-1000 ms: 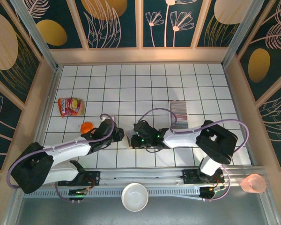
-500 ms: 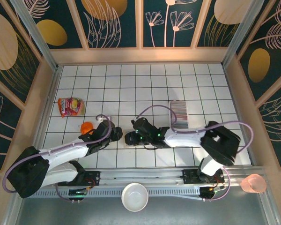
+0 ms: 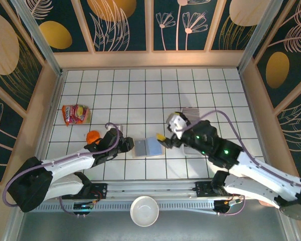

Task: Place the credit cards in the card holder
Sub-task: Pick up the credit card from the storage box.

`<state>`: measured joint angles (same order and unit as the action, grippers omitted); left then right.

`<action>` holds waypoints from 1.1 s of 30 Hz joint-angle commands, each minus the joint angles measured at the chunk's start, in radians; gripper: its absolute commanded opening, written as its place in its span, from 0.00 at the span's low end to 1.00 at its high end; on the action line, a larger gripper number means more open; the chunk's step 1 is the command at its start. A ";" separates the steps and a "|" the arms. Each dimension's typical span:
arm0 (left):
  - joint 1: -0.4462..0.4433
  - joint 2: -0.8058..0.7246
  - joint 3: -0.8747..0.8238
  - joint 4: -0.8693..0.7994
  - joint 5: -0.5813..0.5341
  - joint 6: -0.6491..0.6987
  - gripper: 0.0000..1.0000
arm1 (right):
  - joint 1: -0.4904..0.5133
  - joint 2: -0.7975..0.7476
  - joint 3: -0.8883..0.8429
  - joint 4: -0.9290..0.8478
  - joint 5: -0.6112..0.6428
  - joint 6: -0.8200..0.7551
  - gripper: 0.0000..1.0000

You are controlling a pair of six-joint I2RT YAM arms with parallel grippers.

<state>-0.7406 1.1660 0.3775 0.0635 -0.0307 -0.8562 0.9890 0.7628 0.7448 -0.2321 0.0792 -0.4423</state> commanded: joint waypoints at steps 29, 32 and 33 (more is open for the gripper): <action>0.000 0.013 -0.074 0.120 0.106 0.083 0.32 | -0.466 0.161 -0.286 -0.129 0.000 -0.983 0.56; 0.000 0.019 -0.075 0.131 0.110 0.080 0.32 | -0.466 0.168 -0.298 -0.109 -0.001 -0.984 0.57; 0.000 0.020 -0.075 0.131 0.112 0.079 0.32 | -0.466 0.170 -0.302 -0.102 -0.002 -0.983 0.57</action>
<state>-0.7406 1.1793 0.3130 0.1585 0.0643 -0.7887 0.5289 0.9253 0.4683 -0.3756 0.0788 -1.4094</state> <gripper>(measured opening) 0.320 0.566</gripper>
